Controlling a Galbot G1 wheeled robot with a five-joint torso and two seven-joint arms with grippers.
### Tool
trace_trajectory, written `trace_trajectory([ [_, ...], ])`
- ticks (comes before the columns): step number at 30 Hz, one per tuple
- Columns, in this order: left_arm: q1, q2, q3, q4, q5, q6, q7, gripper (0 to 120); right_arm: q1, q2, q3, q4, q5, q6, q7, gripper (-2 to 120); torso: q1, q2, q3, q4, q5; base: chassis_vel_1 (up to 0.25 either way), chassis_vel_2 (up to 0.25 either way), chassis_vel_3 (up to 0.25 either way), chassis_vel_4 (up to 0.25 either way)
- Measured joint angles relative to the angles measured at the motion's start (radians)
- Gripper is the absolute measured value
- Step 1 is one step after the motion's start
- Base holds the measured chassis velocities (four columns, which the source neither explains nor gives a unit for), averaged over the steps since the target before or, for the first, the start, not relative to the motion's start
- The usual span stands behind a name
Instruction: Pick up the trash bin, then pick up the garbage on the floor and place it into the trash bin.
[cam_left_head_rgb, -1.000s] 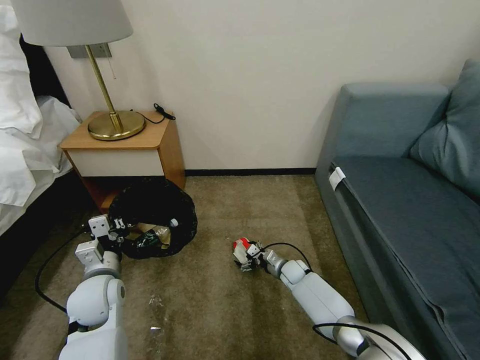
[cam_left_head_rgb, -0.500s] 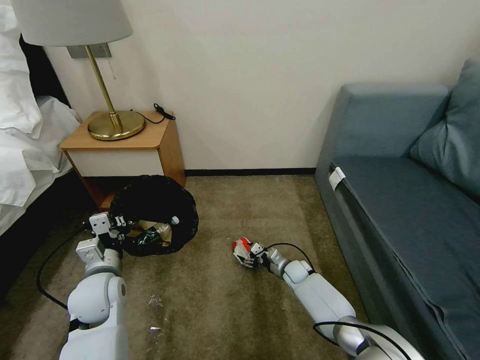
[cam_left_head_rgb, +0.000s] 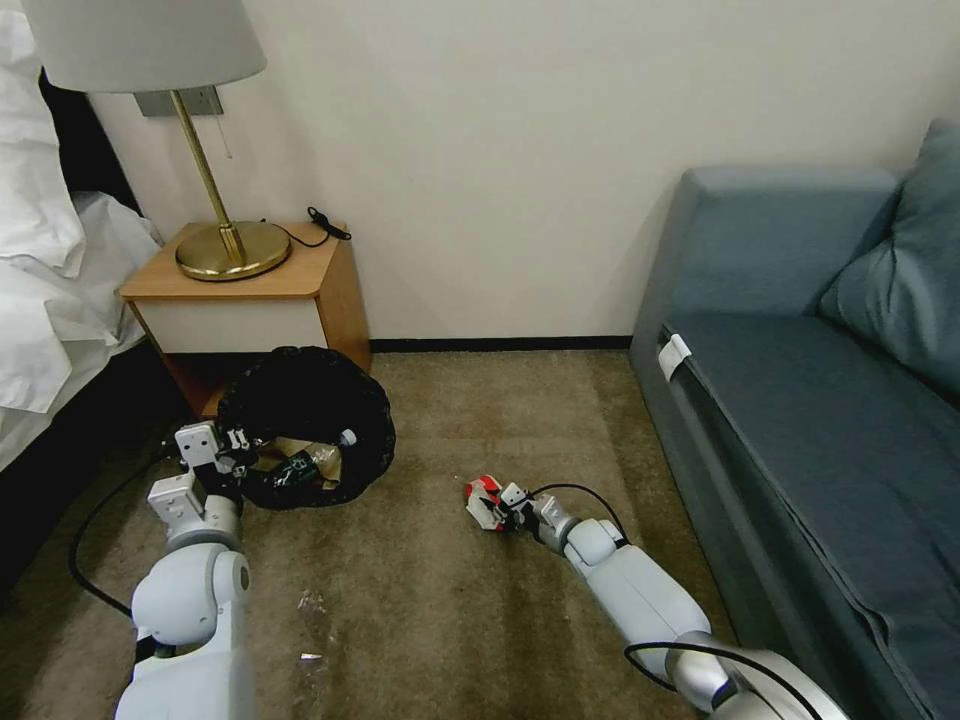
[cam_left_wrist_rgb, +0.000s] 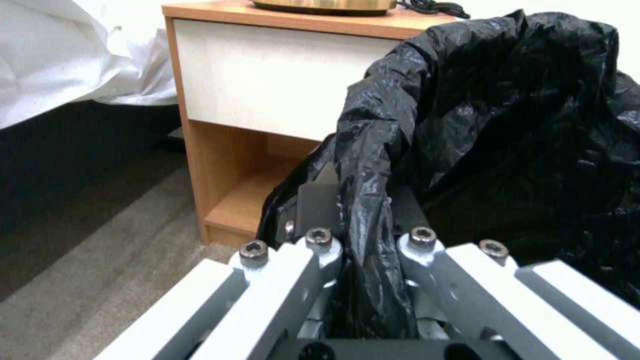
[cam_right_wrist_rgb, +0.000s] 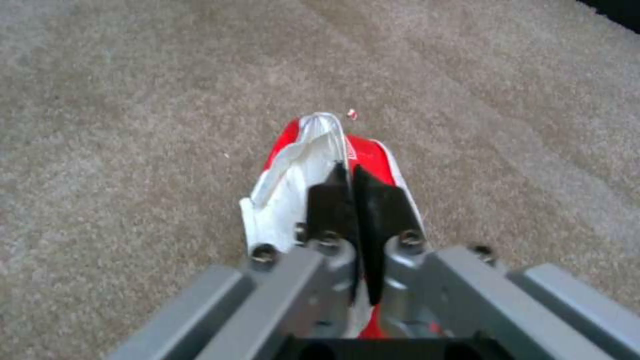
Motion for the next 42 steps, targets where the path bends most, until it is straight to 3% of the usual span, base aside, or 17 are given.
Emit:
trace_trajectory([
  [12,-0.004,0.001,-0.001,0.005,0.000,0.001,0.000,4,0.011,0.001,0.024,0.020,0.030,-0.002,0.023,0,0.000,0.000,0.000,-0.0001,-0.0001,0.000,0.000,0.000,0.000],
  [20,-0.009,0.001,0.004,0.019,-0.001,0.000,-0.001,4,0.027,-0.001,0.060,0.142,0.136,-0.008,0.078,0,0.000,0.000,0.000,0.0000,0.0000,0.000,0.000,0.000,0.000],
  [32,-0.020,-0.001,0.008,0.018,0.002,0.001,-0.002,4,0.071,0.025,0.137,0.194,0.214,0.026,0.123,0,0.000,0.000,0.000,0.0000,0.0000,0.000,0.000,0.000,0.000],
  [42,-0.020,-0.006,0.014,0.022,0.007,0.001,-0.003,4,0.109,0.015,0.126,0.366,0.329,0.019,0.185,0,0.000,0.000,0.000,0.0000,-0.0001,0.000,0.000,0.000,0.000],
])
